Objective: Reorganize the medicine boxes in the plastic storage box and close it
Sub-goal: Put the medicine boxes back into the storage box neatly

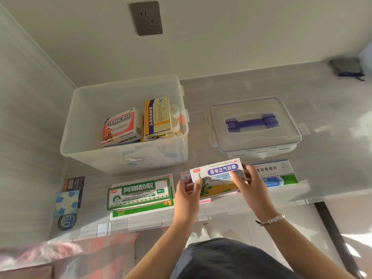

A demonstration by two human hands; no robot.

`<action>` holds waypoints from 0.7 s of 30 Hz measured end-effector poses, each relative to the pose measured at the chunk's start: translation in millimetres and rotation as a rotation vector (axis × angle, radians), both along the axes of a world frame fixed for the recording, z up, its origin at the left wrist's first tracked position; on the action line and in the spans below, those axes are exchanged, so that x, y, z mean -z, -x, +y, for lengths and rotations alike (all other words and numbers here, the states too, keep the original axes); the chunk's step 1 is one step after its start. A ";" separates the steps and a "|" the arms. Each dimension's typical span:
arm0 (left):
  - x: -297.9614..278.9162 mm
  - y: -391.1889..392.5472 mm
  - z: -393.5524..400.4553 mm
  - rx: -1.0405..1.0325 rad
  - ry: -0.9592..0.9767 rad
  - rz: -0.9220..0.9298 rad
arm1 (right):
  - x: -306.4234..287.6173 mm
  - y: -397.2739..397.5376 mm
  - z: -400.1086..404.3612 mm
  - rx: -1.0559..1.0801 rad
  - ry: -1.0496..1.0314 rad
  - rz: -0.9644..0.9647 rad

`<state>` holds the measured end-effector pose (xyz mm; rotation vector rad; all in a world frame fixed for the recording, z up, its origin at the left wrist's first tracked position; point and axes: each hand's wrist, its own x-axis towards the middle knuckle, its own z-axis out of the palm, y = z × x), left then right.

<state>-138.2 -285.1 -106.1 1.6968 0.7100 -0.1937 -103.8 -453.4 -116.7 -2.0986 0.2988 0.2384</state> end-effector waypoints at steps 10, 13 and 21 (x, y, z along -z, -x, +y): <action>-88.3 -0.4 43.7 0.010 0.295 -0.225 | -91.0 -6.5 20.9 -0.051 -0.391 -0.118; -108.5 0.5 63.5 -0.031 0.221 -0.289 | -111.1 -8.1 33.6 -0.114 -0.463 -0.171; -127.5 -25.4 130.7 -0.156 -0.147 -0.454 | -132.6 -59.0 115.2 -0.233 -0.420 -0.203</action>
